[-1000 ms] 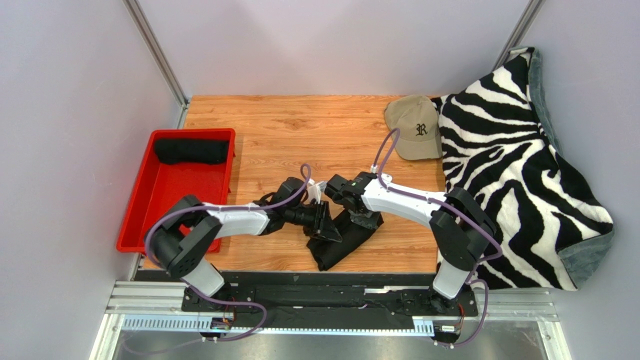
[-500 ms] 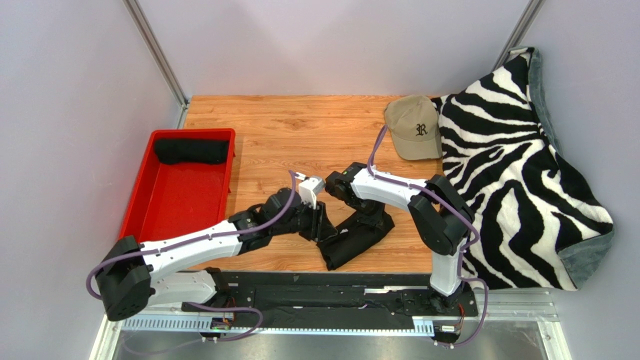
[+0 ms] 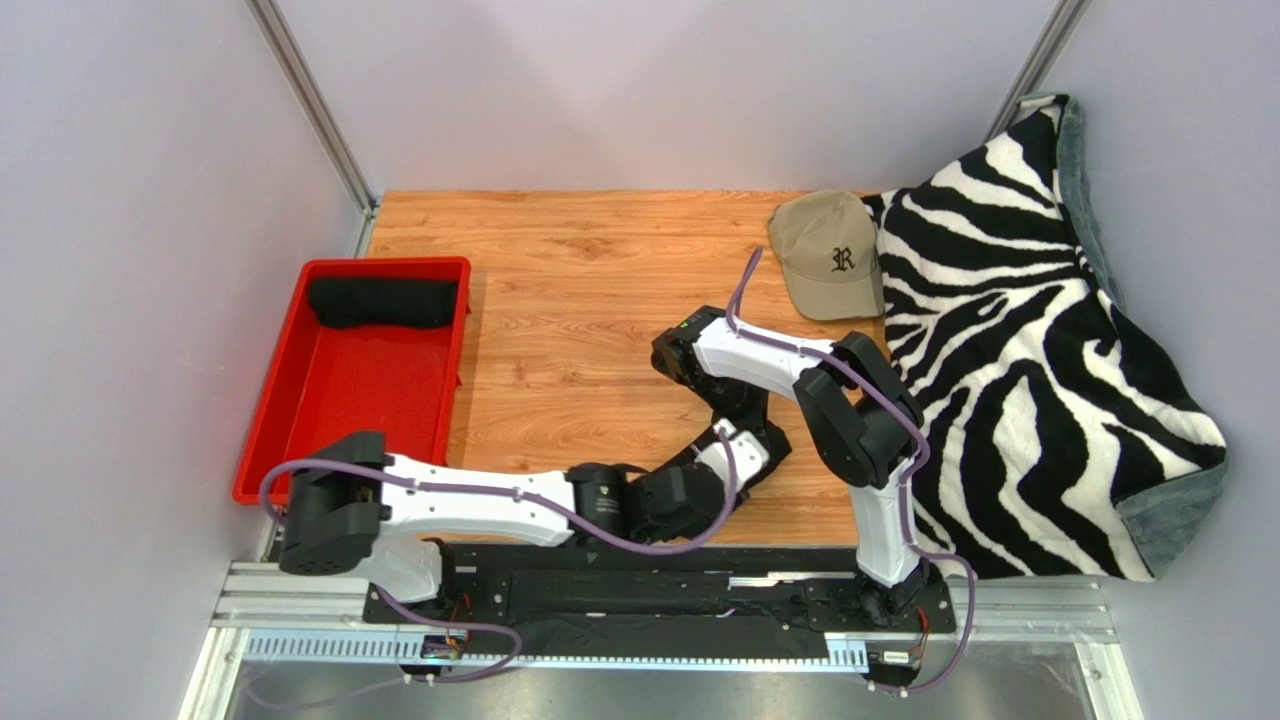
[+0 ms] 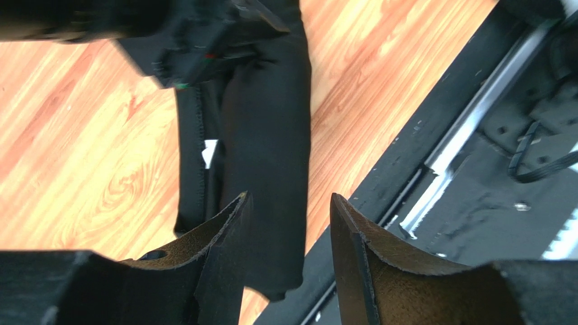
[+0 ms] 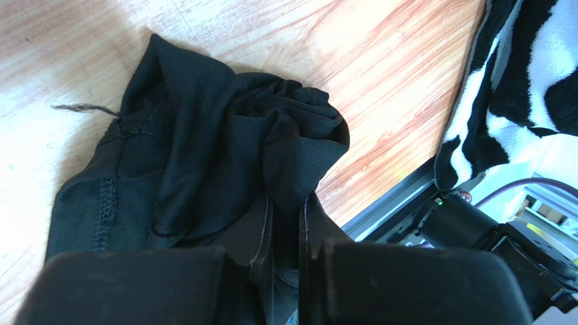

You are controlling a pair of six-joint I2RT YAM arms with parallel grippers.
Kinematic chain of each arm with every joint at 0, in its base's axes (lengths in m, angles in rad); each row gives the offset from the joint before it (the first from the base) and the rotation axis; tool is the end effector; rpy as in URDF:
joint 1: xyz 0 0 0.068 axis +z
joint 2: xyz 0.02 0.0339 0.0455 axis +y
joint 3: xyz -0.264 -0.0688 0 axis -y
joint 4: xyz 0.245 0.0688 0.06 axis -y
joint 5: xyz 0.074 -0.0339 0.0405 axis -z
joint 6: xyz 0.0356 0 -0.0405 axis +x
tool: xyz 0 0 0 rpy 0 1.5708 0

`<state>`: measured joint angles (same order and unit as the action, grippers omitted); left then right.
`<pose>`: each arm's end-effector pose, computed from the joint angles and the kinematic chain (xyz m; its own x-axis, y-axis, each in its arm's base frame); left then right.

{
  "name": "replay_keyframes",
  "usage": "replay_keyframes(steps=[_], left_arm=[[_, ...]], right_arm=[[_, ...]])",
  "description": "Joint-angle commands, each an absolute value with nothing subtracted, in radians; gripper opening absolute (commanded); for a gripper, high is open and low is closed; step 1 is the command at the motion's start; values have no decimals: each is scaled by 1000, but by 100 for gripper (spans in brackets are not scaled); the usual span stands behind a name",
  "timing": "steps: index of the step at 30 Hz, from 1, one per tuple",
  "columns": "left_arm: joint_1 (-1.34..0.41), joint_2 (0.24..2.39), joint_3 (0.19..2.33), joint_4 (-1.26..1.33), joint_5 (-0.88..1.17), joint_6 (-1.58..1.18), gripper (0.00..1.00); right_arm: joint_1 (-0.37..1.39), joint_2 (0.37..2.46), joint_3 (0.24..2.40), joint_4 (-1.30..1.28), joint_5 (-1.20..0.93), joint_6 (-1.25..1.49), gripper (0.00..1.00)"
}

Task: Roll the t-shirts
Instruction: Roll the T-shirt to the center of the board.

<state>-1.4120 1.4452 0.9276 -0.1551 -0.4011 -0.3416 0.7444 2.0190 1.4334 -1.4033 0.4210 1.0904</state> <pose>0.0632 -0.3069 0.2398 -0.3812 0.4299 -0.8184 0.7780 0.6274 -0.0328 0.2515 0.2119 0.1687 -0.9672 0.2095 -0.1436 0.2539 0.8073 -0.5327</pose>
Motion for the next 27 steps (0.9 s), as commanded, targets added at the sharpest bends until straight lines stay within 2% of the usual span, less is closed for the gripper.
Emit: replay_keyframes(steps=[1, 12, 16, 19, 20, 22, 23, 26, 27], left_arm=[[-1459, 1549, 1000, -177, -552, -250, 54], [-1482, 1716, 1043, -160, -595, -219, 54], [-1482, 1750, 1032, -152, -595, -242, 51], [-1480, 1752, 1011, -132, -584, -268, 39], [-1480, 1750, 1002, -129, -581, -281, 29], [-1480, 1741, 993, -121, -571, -294, 21], [-1477, 1737, 982, -117, -565, -301, 13], [-1460, 1710, 953, -98, -525, -322, 1], [-1454, 1701, 943, -85, -499, -328, 1]], right_arm=[[735, 2068, 1442, -1345, 411, 1081, 0], [730, 2065, 1431, -1321, 390, 1075, 0], [729, 2046, 1417, -1286, 370, 1058, 0], [729, 2011, 1394, -1260, 362, 1052, 7], [727, 2003, 1391, -1256, 362, 1052, 13], [727, 1980, 1382, -1250, 364, 1052, 22], [727, 1973, 1379, -1247, 367, 1049, 33], [726, 1928, 1365, -1232, 371, 1052, 50], [724, 1915, 1359, -1227, 373, 1054, 53]])
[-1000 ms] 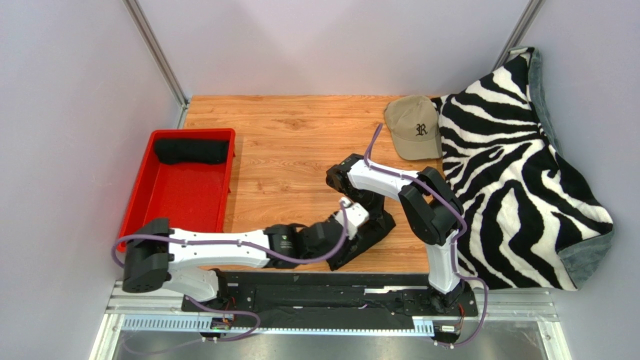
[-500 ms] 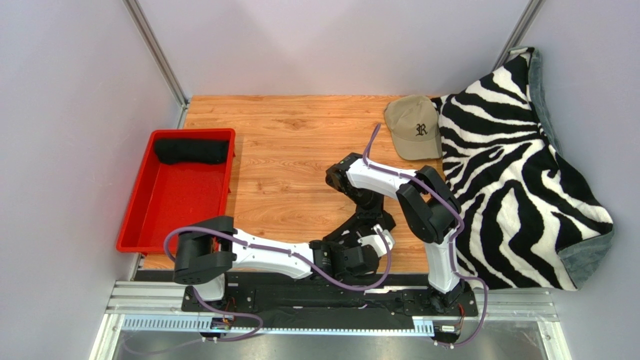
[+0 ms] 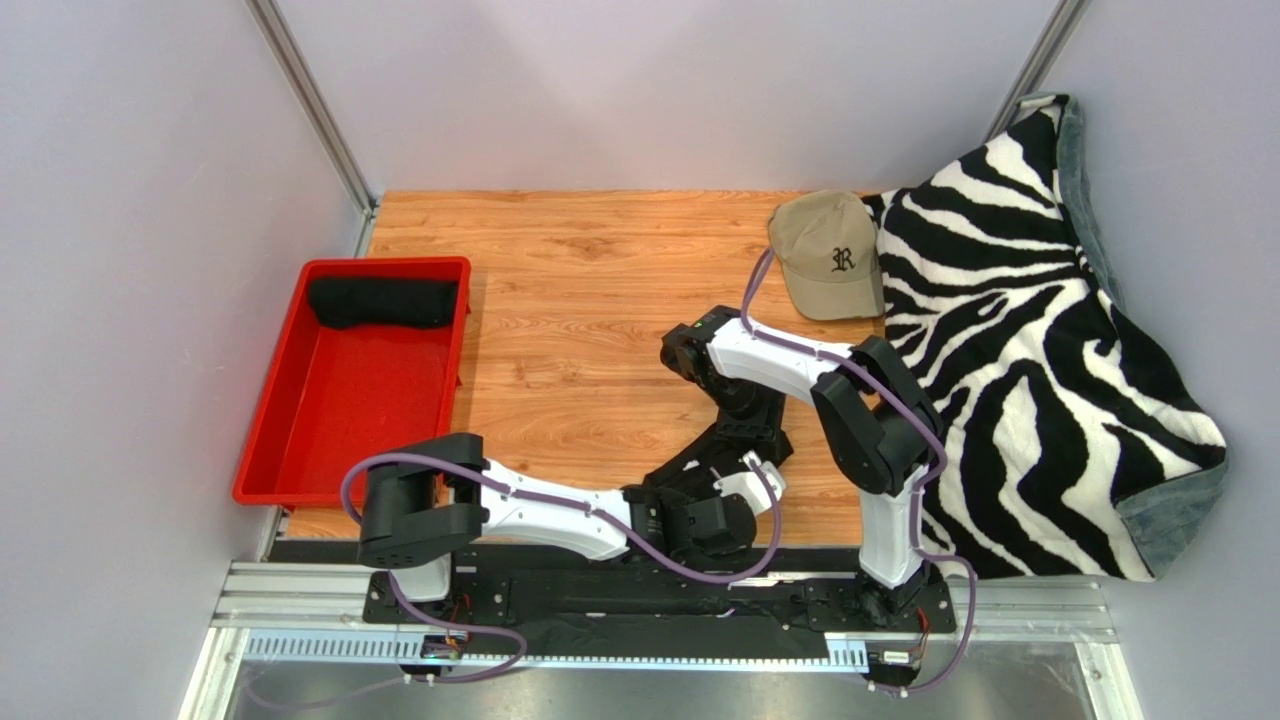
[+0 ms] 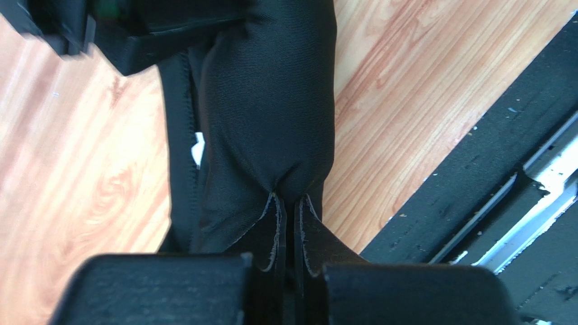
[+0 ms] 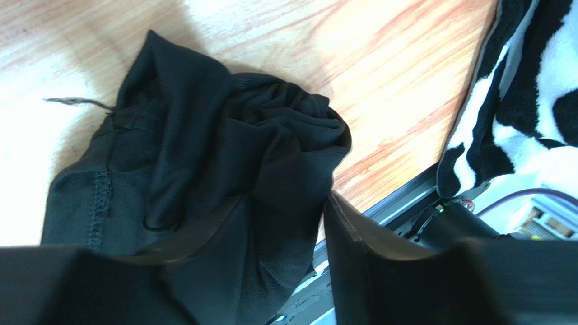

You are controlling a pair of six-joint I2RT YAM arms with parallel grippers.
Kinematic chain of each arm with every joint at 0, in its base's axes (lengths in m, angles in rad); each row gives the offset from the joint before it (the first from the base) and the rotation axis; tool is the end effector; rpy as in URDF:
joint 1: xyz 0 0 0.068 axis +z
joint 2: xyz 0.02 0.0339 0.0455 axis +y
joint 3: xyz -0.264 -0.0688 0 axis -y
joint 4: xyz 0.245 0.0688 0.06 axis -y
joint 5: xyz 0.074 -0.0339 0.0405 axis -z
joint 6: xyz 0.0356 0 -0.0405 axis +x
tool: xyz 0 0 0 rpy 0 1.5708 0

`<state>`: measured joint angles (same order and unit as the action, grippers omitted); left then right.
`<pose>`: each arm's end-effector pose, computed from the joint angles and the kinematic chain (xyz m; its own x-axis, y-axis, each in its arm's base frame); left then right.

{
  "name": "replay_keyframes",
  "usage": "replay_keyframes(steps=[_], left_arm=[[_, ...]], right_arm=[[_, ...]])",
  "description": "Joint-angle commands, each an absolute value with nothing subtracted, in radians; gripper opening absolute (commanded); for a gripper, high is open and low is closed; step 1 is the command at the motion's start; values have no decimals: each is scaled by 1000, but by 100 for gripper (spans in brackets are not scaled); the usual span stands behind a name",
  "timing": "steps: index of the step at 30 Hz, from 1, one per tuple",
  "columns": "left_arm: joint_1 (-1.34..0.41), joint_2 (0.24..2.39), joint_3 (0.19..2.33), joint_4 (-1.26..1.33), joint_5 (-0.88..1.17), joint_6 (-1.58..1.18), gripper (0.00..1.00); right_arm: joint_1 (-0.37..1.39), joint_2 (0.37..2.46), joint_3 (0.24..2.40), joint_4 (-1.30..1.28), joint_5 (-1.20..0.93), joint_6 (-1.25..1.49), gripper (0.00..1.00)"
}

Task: Roll the t-shirts
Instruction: Roll the T-shirt to the center of the board.

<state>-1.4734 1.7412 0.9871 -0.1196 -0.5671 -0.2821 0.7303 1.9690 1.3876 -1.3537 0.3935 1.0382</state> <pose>0.0532 -0.3477 0.1699 -0.2960 0.6145 -0.7313 0.7533 0.6209 0.2169 0.2490 0.2046 0.1726 -0.9719 0.1977 -0.1277 0.2351 0.8401 -0.4889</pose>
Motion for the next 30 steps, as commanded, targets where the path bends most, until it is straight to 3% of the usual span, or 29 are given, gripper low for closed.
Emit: replay_keyframes(steps=[1, 5, 16, 24, 30], left_arm=[[-1447, 1681, 933, -77, -482, -333, 0], [-1404, 1623, 859, -34, -394, -371, 0], [-1237, 1574, 764, 49, -78, -455, 0], [-1095, 1557, 709, 106, 188, -552, 0], [-986, 1578, 683, 130, 359, -629, 0]], right_arm=[[721, 1881, 1355, -1212, 373, 1055, 57], [707, 1793, 1327, -1192, 388, 1075, 67], [690, 1412, 1198, -1023, 468, 1097, 68], [718, 1240, 988, -888, 426, 1065, 61], [770, 1161, 856, -769, 393, 1097, 47]])
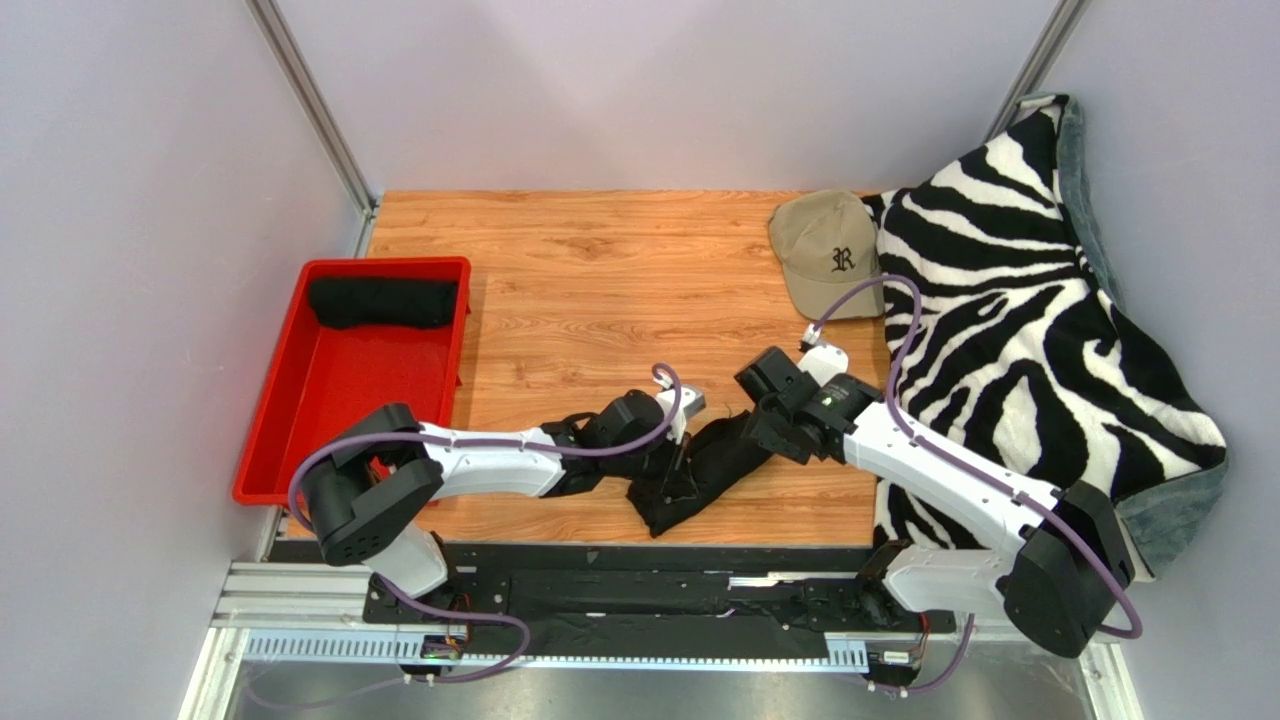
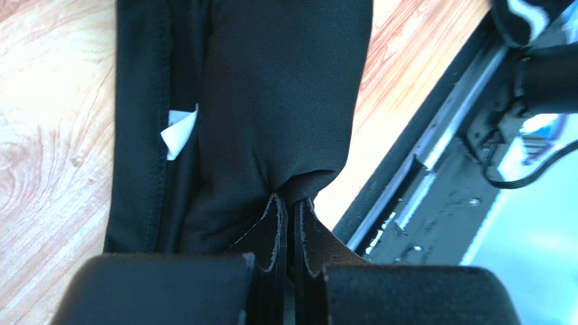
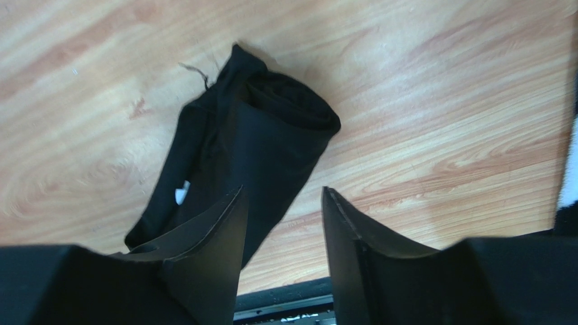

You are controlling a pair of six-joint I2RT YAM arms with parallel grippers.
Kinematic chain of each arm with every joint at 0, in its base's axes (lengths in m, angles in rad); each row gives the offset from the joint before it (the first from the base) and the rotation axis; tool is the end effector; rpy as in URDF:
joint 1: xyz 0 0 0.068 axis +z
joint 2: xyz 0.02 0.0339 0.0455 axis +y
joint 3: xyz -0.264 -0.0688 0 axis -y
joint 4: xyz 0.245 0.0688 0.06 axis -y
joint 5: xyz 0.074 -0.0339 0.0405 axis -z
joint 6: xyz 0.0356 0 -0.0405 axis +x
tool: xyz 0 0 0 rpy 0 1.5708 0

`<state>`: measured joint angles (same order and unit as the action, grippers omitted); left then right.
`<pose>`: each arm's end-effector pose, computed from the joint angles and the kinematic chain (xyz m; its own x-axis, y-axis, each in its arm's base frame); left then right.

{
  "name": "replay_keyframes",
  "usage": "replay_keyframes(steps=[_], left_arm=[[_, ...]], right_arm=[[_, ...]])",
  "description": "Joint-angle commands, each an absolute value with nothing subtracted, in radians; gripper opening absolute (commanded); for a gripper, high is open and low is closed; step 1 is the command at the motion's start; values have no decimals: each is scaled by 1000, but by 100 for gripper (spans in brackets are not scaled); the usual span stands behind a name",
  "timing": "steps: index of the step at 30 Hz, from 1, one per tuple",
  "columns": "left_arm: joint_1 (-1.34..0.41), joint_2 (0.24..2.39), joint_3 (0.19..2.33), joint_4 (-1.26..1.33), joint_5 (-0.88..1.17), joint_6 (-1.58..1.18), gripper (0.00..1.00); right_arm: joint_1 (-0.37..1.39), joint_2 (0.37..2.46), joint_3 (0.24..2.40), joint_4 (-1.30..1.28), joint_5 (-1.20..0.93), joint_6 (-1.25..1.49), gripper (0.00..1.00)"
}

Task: Roll the t-shirts
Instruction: Roll the T-shirt to the center of the board.

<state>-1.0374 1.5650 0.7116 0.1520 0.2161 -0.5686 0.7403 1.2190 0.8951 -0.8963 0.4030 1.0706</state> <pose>0.1500 -0.2690 0.1621 -0.7742 0.2768 -0.5692 0.6022 0.5988 -0.5279 0.1697 0.1361 0.2400 -0.7897 0.3718 -0.4879 0.3585 0.9251 0.1247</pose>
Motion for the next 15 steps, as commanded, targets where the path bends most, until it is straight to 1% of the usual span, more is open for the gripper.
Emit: replay_keyframes(steps=[1, 5, 11, 15], left_arm=[[-974, 1585, 680, 135, 377, -644, 0], [-927, 1614, 670, 159, 471, -673, 0], [-896, 1638, 675, 163, 515, -696, 0], [-888, 1646, 673, 166, 532, -703, 0]], right_arm=[[776, 1161, 850, -764, 396, 1101, 45], [802, 1196, 847, -761, 396, 1115, 44], [813, 1287, 870, -753, 387, 1114, 44], [811, 1396, 911, -773, 383, 1106, 44]])
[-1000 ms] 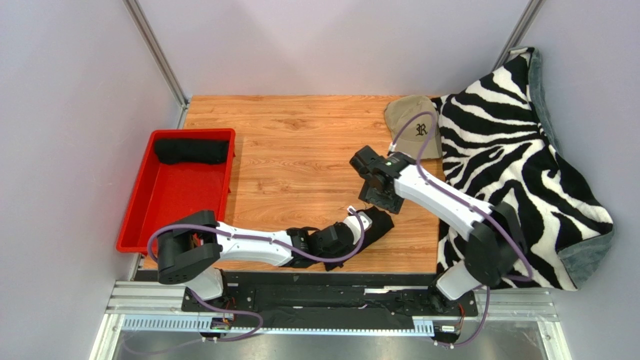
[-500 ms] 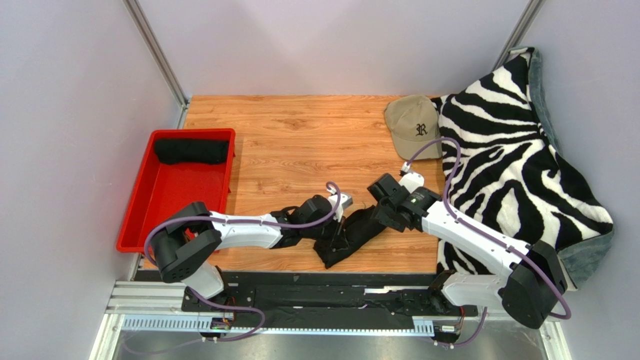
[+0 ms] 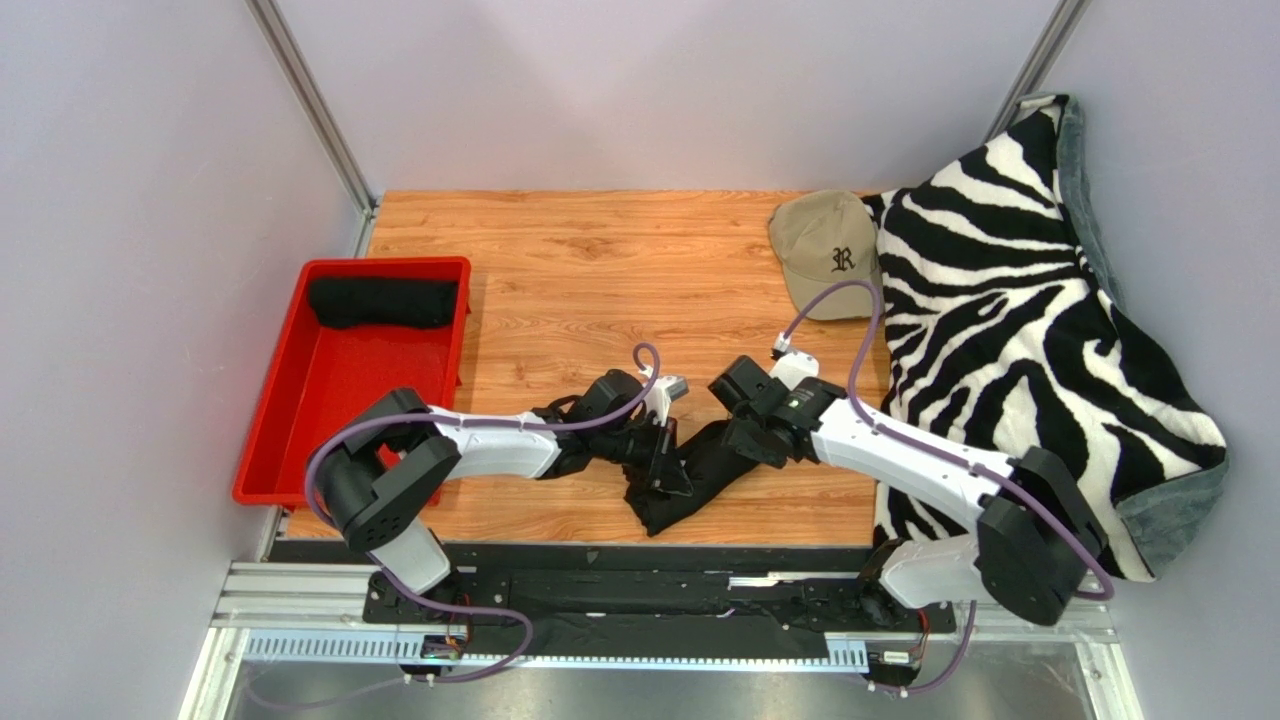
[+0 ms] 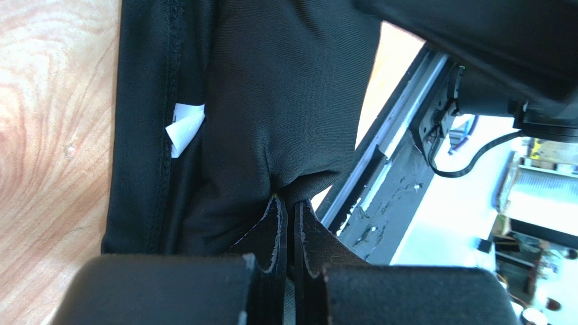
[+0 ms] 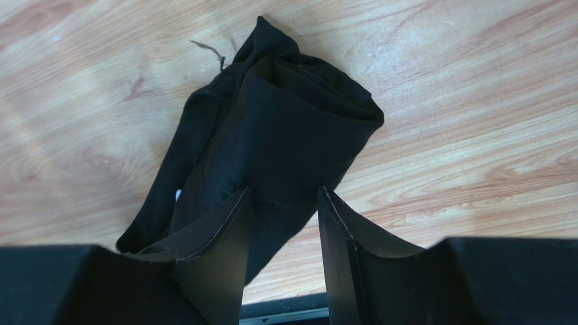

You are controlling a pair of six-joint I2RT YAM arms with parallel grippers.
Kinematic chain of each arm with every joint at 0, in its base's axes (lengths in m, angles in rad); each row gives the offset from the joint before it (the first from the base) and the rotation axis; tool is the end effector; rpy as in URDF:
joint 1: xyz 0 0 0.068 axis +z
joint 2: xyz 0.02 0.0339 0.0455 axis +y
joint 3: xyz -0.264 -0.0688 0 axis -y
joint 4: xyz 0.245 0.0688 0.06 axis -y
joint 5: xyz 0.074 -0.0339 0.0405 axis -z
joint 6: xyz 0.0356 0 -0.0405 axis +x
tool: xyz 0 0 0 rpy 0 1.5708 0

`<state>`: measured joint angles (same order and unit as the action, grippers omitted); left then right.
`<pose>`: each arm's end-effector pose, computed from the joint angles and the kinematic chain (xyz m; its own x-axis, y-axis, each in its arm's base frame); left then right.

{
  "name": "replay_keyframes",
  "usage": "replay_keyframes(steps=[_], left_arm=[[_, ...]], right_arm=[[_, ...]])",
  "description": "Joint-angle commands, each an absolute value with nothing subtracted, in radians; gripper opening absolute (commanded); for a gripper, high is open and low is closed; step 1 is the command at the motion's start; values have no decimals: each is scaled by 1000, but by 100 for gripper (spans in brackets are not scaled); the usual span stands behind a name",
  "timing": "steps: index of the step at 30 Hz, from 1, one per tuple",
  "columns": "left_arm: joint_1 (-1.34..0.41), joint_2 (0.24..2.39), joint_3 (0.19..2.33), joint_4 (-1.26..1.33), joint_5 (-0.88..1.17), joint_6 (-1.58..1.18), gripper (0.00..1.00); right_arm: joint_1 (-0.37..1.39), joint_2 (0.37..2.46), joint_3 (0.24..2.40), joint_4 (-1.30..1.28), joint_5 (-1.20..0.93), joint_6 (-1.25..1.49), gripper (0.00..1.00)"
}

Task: Roll the t-shirts
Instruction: Roll the T-shirt to the center of the board.

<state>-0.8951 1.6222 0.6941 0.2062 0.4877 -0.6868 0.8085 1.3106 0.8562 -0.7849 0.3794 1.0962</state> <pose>0.1794 -0.2504 0.1473 -0.8961 0.2224 -0.3840 0.4411 0.5420 -0.7153 0.1707 0.1597 0.2137 -0.8219 0.3356 -0.4602 0.3118 0.9413 0.1295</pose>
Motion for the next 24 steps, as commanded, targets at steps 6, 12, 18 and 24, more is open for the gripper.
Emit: replay_keyframes(steps=[6, 12, 18, 24], left_arm=[[-884, 1629, 670, 155, 549, -693, 0], [-881, 1566, 686, 120, 554, -693, 16], [-868, 1487, 735, 69, 551, -701, 36], [-801, 1468, 758, 32, 546, -684, 61]], right_arm=[[772, 1529, 1000, -840, 354, 1088, 44], [752, 1595, 1039, -868, 342, 1054, 44], [749, 1591, 1031, -859, 336, 1035, 44], [749, 1566, 1003, -827, 327, 1031, 45]])
